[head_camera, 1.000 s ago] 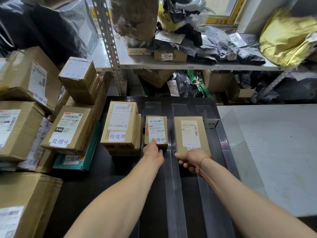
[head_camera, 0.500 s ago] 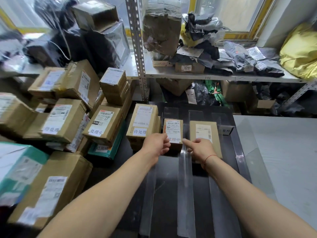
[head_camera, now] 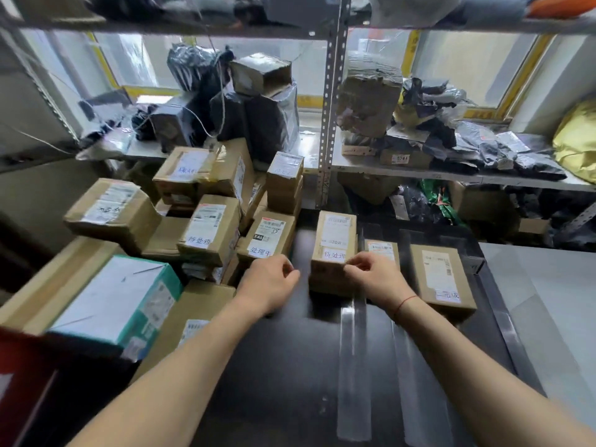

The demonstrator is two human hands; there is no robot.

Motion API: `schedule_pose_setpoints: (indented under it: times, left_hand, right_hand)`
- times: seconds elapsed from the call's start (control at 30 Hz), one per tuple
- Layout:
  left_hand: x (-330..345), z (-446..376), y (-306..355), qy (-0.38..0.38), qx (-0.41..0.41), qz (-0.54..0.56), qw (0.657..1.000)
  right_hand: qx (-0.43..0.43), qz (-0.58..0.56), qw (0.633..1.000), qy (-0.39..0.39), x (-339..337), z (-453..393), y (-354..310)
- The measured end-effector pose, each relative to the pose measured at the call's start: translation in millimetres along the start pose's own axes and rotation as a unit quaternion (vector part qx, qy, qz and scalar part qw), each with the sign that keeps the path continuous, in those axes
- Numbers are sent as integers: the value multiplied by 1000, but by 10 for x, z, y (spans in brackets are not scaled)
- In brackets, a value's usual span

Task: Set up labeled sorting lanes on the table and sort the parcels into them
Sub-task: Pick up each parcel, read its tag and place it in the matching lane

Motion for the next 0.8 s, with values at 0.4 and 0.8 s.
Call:
schedule_pose_setpoints:
  times: [0.4, 0.8]
  left_hand:
    - [-847, 109, -1491, 8, -11, 64, 998]
    - [-1617, -454, -2170, 49, -78, 77, 993]
  right_hand:
    - [22, -45, 999, -6, 1453, 84, -594]
    - [9, -65, 995, -73, 2425, -659, -1383]
Point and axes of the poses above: each hand's wrist, its own z-axis away from the middle knuckle, its own x-axis out of the palm, y = z × x, the point moved 8 cm from there along -z, towards the middle knuckle, and after that the axes turned 5 degrees about -z, right-handed, at the moved point
